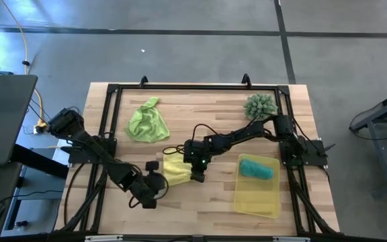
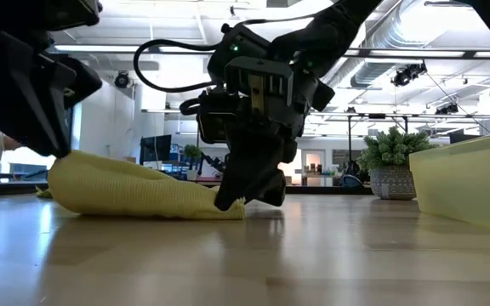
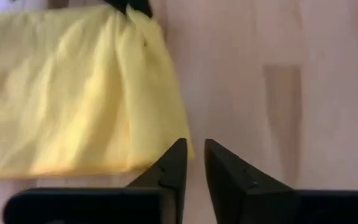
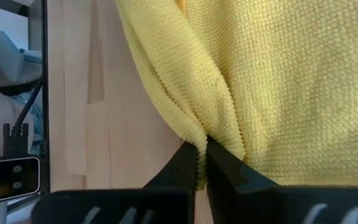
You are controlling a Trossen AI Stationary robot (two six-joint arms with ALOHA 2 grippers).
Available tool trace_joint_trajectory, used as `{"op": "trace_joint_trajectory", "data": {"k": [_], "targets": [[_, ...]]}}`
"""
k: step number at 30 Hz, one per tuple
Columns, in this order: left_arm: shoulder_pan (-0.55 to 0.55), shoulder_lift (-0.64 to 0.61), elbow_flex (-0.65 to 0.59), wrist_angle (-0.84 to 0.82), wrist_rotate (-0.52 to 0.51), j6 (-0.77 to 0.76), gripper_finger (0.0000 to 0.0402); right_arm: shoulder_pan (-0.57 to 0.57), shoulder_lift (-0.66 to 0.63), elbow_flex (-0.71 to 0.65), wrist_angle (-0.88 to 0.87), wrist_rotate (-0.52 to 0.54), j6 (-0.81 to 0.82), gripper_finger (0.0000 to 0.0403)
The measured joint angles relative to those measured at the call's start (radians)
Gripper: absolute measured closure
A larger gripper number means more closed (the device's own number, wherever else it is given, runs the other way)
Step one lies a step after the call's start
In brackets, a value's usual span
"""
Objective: Roll microfiber towels into tight, uniform cylinder then place into a basket
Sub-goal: Roll the yellow microfiber cloth
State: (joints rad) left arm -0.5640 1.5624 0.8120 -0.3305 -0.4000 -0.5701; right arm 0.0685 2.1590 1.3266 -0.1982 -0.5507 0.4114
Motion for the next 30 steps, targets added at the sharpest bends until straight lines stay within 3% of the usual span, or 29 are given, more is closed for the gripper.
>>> {"op": "trace_joint_trajectory", "data": {"k": [12,30], "targets": [[0.017,-0.076,0.001,-0.053,0.011,0.304,0.0226,0.002,0.0,0.0,0.006,0.001,0.047,0.0396],[0.058,-0.008,0.0,0.064,0.015,0.381,0.0218,0.006,0.0,0.0,0.022,0.003,0.056,0.0396]]}}
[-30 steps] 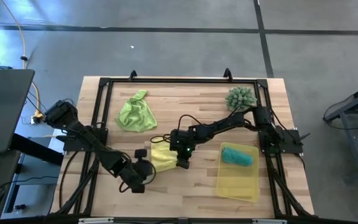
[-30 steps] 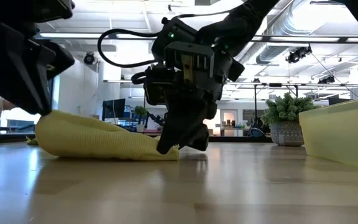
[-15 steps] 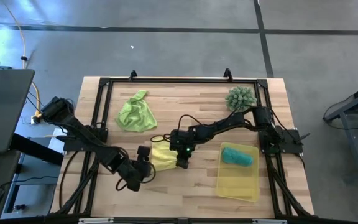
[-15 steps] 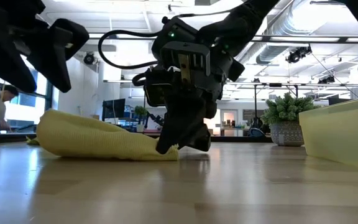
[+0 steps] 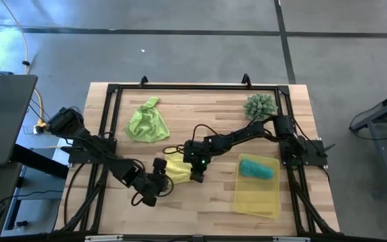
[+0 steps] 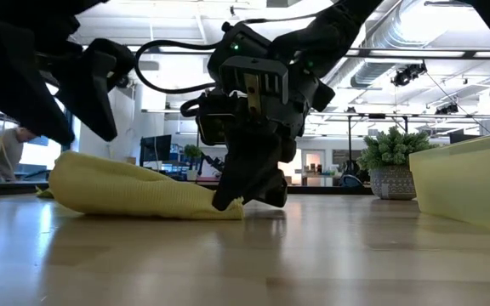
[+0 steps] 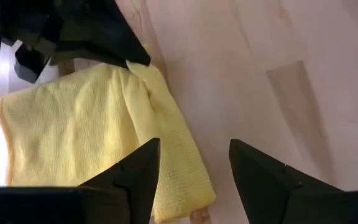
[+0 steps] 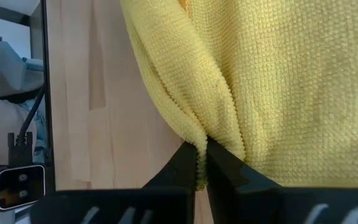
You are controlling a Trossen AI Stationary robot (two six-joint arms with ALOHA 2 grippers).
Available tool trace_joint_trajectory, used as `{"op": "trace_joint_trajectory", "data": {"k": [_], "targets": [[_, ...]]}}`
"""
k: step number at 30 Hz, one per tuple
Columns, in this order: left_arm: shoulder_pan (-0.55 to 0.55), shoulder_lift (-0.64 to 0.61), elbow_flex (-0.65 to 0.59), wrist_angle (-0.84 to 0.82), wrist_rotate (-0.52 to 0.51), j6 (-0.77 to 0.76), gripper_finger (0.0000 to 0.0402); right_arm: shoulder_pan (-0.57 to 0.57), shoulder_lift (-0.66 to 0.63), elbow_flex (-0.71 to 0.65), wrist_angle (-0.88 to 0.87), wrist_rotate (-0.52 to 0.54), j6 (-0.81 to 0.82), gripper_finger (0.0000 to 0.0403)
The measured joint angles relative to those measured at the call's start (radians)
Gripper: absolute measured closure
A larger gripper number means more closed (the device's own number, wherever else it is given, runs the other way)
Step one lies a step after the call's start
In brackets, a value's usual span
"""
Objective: Roll microfiber towels into tight, uniform cylinder then place into a basket
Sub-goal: Roll the yellow microfiber cloth
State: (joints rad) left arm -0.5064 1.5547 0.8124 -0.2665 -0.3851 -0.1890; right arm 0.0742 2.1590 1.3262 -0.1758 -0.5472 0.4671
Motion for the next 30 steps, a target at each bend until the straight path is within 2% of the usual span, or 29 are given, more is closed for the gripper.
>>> {"op": "trace_joint_trajectory", "data": {"k": [4,18,22,27,30], "targets": [[0.017,0.008,-0.011,0.013,0.007,-0.024,0.0218,0.0,0.0,0.0,0.001,0.0,0.0,0.0396],[0.05,0.01,-0.203,0.246,0.013,-0.116,0.0218,0.0,0.0,0.0,0.013,-0.002,-0.003,0.0396],[0.044,-0.007,-0.207,0.234,-0.065,-0.122,0.0218,0.0,0.001,0.0,0.017,-0.002,-0.003,0.0396],[0.009,-0.06,-0.17,0.214,-0.034,-0.122,0.0218,0.0,0.001,0.0,0.016,-0.002,0.004,0.0396],[-0.021,-0.071,-0.135,0.16,-0.076,-0.106,0.0218,0.0,0.001,0.0,0.017,-0.002,0.003,0.0396]]}}
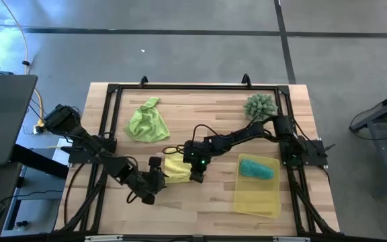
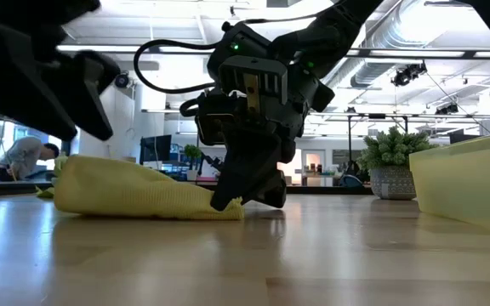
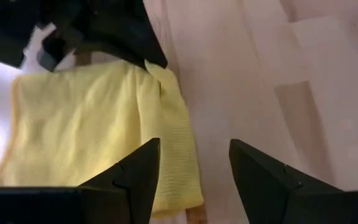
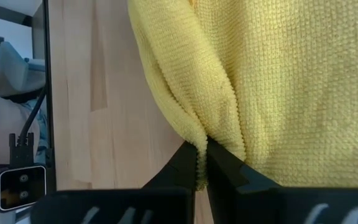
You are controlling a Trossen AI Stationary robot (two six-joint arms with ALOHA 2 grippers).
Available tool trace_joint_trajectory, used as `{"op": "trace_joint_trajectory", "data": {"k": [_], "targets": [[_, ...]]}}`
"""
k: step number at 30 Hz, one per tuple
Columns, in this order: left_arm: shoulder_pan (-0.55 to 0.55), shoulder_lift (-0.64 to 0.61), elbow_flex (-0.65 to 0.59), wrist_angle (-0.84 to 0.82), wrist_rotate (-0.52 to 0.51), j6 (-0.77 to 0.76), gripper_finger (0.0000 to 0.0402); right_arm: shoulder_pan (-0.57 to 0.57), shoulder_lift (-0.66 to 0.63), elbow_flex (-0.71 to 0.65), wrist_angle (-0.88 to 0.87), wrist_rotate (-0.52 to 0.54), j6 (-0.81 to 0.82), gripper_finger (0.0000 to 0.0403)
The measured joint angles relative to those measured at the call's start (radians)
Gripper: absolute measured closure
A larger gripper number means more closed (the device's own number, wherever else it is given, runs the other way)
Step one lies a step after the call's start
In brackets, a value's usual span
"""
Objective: Roll microfiber towels into tight, uniform cylinder then place into a basket
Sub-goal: Roll the yellow microfiber cloth
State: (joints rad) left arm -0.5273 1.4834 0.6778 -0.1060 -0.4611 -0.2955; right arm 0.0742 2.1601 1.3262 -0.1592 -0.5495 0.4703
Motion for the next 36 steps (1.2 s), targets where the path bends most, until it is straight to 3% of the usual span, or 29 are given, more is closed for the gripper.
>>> {"op": "trace_joint_trajectory", "data": {"k": [9,25,36], "targets": [[0.001,0.03,0.002,-0.011,-0.015,-0.026,0.0218,0.0,0.0,0.0,0.002,0.0,-0.007,0.0396],[0.053,0.185,0.004,0.015,0.085,-0.049,0.0218,0.0,0.0,0.0,0.006,0.0,-0.007,0.0393],[0.078,0.215,0.006,0.054,0.17,-0.242,0.0218,0.008,-0.106,-0.003,-0.114,-0.038,-0.215,0.0292]]}}
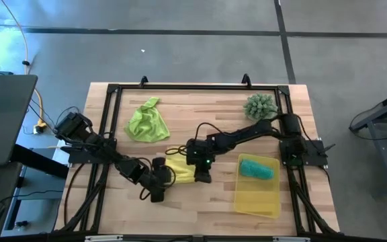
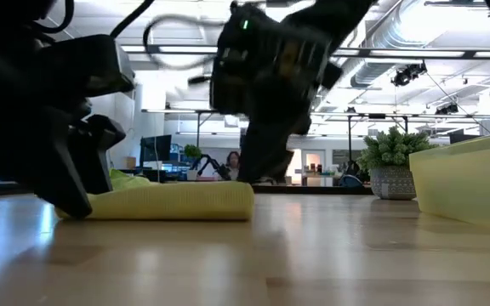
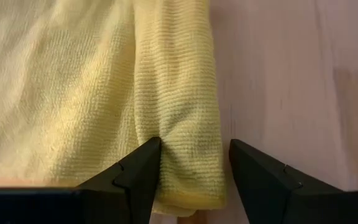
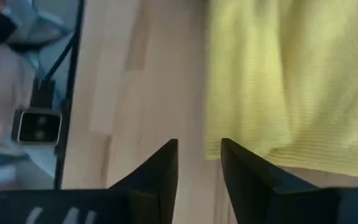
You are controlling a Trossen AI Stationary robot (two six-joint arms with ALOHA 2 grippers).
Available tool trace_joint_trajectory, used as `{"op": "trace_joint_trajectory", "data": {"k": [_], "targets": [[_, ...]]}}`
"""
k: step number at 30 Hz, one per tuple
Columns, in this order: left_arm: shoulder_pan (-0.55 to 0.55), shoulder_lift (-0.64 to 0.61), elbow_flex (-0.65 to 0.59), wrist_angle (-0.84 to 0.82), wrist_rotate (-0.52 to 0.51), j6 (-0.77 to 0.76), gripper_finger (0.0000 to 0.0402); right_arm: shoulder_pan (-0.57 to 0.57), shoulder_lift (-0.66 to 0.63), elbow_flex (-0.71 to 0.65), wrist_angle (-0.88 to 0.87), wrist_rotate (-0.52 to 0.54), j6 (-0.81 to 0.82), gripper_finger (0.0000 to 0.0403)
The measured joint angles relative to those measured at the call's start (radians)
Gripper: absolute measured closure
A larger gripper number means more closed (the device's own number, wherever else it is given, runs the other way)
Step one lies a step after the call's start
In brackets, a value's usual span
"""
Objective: Roll microfiber towels into tight, uniform cylinder then place into a basket
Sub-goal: Roll the yellow microfiber cloth
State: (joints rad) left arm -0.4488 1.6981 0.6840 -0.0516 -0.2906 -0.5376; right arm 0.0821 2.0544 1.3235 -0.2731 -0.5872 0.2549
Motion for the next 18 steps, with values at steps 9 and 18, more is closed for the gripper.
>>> {"op": "trace_joint_trajectory", "data": {"k": [9,18], "targets": [[0.035,0.002,0.0,0.055,0.108,-0.204,0.0218,0.175,-0.104,0.002,-0.073,0.405,-0.312,0.0281],[0.078,0.001,-0.001,0.07,0.146,-0.257,0.0218,0.324,-0.089,0.002,-0.046,0.765,-0.443,0.0281]]}}
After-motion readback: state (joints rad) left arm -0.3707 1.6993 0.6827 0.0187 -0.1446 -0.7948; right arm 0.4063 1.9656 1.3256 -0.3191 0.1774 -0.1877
